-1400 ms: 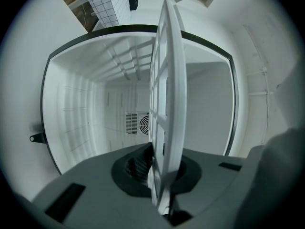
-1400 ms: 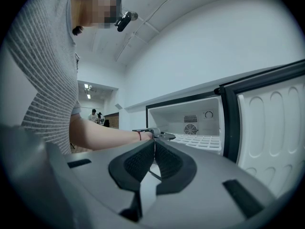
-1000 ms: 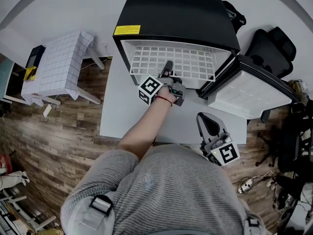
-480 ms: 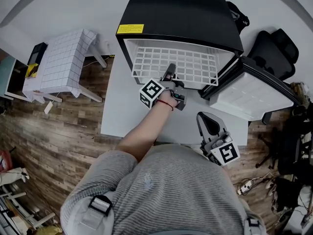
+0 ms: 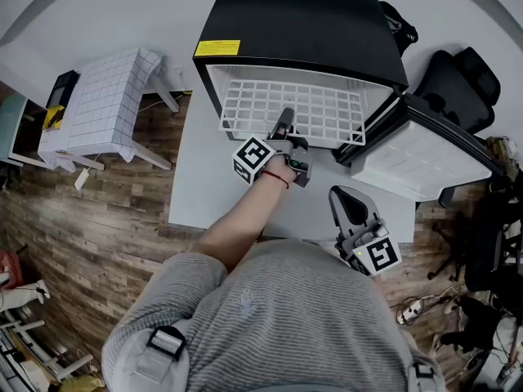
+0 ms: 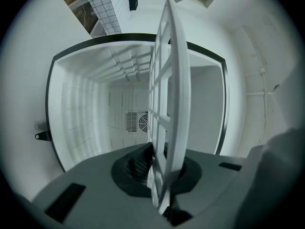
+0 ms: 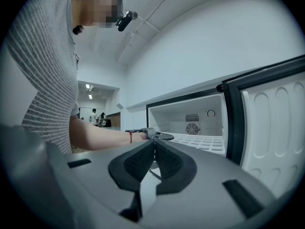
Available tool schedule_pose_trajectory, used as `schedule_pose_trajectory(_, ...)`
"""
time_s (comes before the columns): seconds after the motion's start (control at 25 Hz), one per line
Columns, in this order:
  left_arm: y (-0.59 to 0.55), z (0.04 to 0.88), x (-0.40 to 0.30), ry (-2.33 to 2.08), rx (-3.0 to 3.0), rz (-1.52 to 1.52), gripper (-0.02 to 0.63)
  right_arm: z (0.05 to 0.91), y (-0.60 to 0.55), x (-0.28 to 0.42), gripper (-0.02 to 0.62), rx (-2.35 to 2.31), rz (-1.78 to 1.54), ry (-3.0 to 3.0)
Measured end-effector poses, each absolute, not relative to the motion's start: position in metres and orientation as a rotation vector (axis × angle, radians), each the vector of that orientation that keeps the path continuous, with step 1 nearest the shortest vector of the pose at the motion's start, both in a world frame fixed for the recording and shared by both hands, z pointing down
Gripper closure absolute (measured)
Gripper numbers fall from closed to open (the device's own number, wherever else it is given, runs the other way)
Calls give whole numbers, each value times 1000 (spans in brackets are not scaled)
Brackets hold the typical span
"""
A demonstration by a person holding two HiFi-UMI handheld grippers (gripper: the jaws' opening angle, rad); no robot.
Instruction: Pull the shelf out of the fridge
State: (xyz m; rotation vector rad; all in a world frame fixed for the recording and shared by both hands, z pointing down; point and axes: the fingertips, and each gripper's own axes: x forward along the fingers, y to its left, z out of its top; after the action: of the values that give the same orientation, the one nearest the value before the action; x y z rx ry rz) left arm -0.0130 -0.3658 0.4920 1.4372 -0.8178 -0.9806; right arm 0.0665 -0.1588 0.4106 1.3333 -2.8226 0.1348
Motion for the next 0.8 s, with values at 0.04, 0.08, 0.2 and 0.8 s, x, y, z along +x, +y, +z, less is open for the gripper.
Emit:
schedule_pose_trajectory(0.04, -366, 492, -13, -816, 1438, -982, 580, 411, -159, 67, 581, 1334, 136, -2821)
schedule_pose_trajectory(0.08, -366, 492, -13, -815, 1439, -983, 580, 411, -160, 67, 581, 1335, 138, -2820)
schedule_pose_trajectory(0.2, -365, 491, -13, -811, 1446, -988, 580, 412, -160, 68, 581, 1339, 141, -2817)
schedule_pose_trajectory(0.8, -355, 495, -12, -803, 1453, -1001, 580, 415, -163, 68, 581, 1317, 142, -2824)
